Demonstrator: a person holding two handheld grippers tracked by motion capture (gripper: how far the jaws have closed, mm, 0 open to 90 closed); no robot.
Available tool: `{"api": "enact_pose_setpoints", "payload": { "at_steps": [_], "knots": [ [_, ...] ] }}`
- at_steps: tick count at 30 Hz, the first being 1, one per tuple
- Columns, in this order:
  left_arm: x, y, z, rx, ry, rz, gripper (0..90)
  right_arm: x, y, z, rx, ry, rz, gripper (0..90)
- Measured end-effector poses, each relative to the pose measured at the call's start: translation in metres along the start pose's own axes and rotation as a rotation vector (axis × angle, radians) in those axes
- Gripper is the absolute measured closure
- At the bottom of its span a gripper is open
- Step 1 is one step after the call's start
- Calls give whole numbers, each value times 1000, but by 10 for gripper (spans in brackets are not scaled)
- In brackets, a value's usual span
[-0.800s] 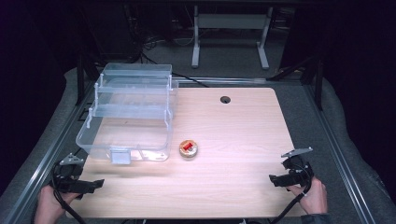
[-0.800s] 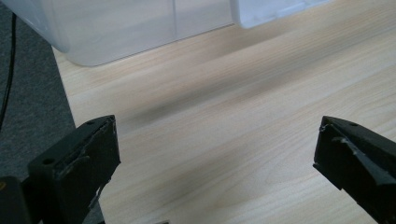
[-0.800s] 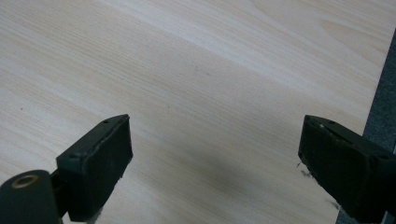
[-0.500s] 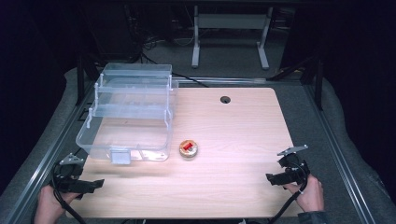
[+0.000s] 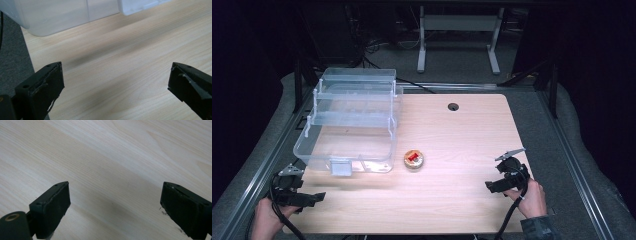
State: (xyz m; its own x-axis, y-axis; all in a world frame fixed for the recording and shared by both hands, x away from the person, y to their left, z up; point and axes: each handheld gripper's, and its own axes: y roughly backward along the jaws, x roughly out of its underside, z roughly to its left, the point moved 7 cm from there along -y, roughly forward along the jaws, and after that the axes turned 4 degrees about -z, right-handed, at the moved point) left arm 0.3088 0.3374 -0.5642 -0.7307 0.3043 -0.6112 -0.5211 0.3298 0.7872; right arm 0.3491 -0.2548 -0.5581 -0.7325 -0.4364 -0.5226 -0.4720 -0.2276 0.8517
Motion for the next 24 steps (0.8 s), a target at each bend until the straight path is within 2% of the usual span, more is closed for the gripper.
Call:
{"api": "enact_pose_setpoints", "payload": {
  "at_steps": [8,9,13,19,20,24],
  "knots": [
    [0,-2,0,4,-2,9,2,-21,-7,16,-28,50,10,80],
    [1,-2,-1,5,-1,13,2,-24,-8,19,-44,54,7,79],
    [2,-2,-1,5,-2,21,2,-32,-10,24,-35,82,18,78],
    [3,0,0,4,-3,26,2,-50,-16,36,-66,121,17,78],
    [3,0,0,5,-3,27,2,-53,-17,38,-55,131,27,78],
    [4,-1,0,7,-2,29,2,-66,-25,49,-78,160,43,76]
  ]
}}
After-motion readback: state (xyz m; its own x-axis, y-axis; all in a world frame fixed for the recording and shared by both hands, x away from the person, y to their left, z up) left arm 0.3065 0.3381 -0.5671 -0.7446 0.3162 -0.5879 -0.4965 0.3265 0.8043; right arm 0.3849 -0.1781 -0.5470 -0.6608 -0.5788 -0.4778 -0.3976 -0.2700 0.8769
